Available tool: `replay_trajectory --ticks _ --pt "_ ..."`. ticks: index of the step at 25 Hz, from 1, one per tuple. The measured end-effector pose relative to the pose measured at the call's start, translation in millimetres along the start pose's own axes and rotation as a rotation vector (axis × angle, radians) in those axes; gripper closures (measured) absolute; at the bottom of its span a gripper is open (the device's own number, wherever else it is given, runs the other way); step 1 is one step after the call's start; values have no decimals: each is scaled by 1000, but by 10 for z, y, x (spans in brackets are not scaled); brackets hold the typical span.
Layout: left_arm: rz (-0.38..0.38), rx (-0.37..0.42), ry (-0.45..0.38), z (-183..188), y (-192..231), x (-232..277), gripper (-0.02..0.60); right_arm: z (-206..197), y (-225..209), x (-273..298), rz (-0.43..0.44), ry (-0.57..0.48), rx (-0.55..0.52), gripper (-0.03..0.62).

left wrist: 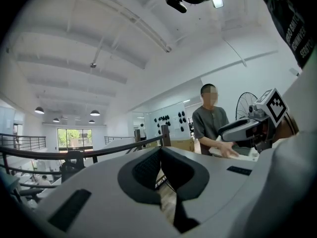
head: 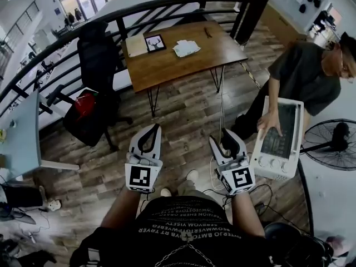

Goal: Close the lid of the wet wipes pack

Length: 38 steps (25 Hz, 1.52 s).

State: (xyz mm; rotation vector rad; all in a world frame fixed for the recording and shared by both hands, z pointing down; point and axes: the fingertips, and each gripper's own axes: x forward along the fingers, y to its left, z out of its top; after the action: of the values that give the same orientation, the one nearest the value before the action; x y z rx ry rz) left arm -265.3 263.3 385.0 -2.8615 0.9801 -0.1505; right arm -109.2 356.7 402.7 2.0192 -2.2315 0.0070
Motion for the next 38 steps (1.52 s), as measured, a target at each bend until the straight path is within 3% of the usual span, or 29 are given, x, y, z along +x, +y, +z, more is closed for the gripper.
replay_trajectory --ticks 13,24,33,38 --pt "19 -4 23 -82 107 359 554 -30 -224 437 42 2 5 402" --pt "-23 -11 37 -121 51 715 554 -21 -587 570 -8 10 15 404" --pt "-20 -34 7 111 -1 1168 554 28 -1003 517 -36 2 32 404" --pt "-25 -21 -20 247 -237 1484 554 11 -1299 454 -28 -9 24 404"
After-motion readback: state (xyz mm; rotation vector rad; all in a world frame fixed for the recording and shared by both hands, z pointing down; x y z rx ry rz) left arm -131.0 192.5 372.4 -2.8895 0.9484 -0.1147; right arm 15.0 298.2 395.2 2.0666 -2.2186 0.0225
